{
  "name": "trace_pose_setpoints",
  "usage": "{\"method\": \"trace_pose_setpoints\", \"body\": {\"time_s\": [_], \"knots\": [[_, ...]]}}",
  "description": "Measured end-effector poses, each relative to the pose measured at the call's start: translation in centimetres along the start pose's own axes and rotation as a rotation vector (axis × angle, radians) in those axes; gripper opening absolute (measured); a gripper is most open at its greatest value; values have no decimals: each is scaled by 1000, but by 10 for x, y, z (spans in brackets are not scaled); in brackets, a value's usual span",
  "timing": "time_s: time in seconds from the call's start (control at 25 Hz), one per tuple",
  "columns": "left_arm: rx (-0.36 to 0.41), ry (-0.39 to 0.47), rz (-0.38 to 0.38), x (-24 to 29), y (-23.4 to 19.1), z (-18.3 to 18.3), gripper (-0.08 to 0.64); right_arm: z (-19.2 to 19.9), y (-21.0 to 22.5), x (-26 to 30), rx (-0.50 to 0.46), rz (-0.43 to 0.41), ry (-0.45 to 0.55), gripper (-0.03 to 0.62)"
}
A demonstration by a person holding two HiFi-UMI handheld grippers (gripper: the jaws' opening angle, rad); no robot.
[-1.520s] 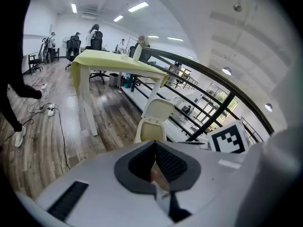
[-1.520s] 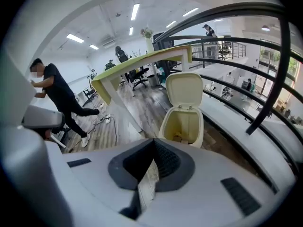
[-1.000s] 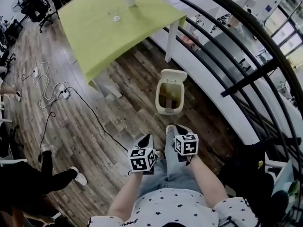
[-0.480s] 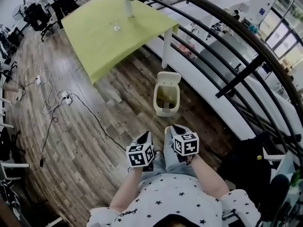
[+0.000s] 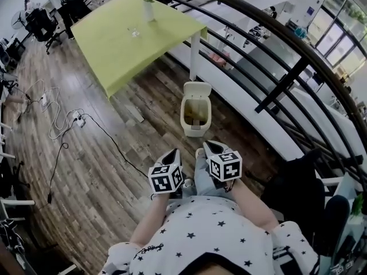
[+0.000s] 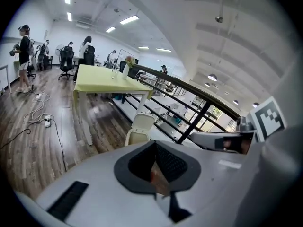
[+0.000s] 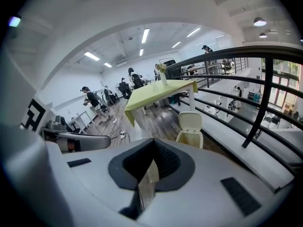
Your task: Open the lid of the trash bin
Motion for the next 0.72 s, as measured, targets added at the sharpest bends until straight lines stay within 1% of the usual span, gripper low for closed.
{"method": "trace_pose_setpoints", "body": {"time_s": [0.2, 0.4, 0.72], "knots": [[19, 5, 9, -5, 5, 0, 12, 1, 0, -10, 2, -2, 8, -7], [29, 6, 18, -7, 5, -1, 12, -2, -4, -15, -24, 9, 31, -8], [37, 5, 31, -5, 5, 1, 12, 2, -7, -16, -20, 15, 47, -8]]}}
Point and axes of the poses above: the fingertips, and each gripper's own axes: x forward along the fingers, y to its right, z out of its underside, the point moved 8 cm from there along -x, backward along the fingers, and after that the axes turned 4 degrees about -x, right-handed, at the moved point
